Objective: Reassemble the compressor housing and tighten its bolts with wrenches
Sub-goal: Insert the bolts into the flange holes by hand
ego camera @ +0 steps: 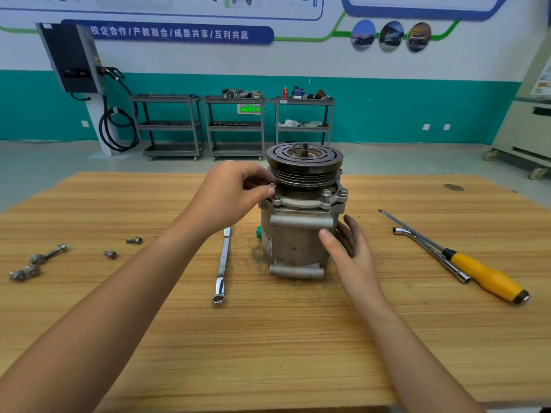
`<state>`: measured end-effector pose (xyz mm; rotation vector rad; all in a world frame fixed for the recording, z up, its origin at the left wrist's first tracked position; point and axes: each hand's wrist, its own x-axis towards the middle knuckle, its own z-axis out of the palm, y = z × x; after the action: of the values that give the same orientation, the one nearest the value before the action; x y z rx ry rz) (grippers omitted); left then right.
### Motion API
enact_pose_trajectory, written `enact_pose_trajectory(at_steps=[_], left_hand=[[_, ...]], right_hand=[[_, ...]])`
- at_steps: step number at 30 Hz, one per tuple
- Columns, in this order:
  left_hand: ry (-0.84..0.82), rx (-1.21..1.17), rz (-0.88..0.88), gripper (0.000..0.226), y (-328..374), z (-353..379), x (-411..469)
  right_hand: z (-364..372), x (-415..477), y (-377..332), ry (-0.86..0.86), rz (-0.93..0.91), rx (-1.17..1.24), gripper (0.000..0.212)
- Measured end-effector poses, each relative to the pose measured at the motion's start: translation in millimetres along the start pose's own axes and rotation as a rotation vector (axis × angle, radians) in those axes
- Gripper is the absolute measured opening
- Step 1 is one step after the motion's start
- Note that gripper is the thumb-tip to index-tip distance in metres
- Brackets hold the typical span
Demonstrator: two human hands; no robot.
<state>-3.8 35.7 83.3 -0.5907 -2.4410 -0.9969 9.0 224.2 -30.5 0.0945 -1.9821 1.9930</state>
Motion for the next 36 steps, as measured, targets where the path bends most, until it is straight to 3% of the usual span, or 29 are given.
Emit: enact_pose_trajectory(at_steps=[6,13,17,22,28,36], left_hand=[[0.000,0.003,0.040,0.021,1,4,0],[0.075,-0.308,-0.103,0.009,-1,18,-7],[0.099,-0.573,-0.286,0.011,-4,23,-10],[0.168,-0.722,-0.380,0.011,-5,30,-10],[0.238,-0.612,-0.334,0.018,-5,34,-12],[0.095,-0.335,-0.098,0.005,-8,15,-6]], right_hand=[[1,0,1,0.007,-0.013,0.010,0.104],[1,-1,-1,0.006,-0.011,0.013,0.105],[1,-2,-3,-0.007,-0.010,0.015,0.103],[0,-3,-4,-0.016,-0.007,0.027,0.098],[0,-4,-5,-0.021,-0.008,0.034,0.096],[2,-4,-4,0.006,-0.023,0.015,0.098]])
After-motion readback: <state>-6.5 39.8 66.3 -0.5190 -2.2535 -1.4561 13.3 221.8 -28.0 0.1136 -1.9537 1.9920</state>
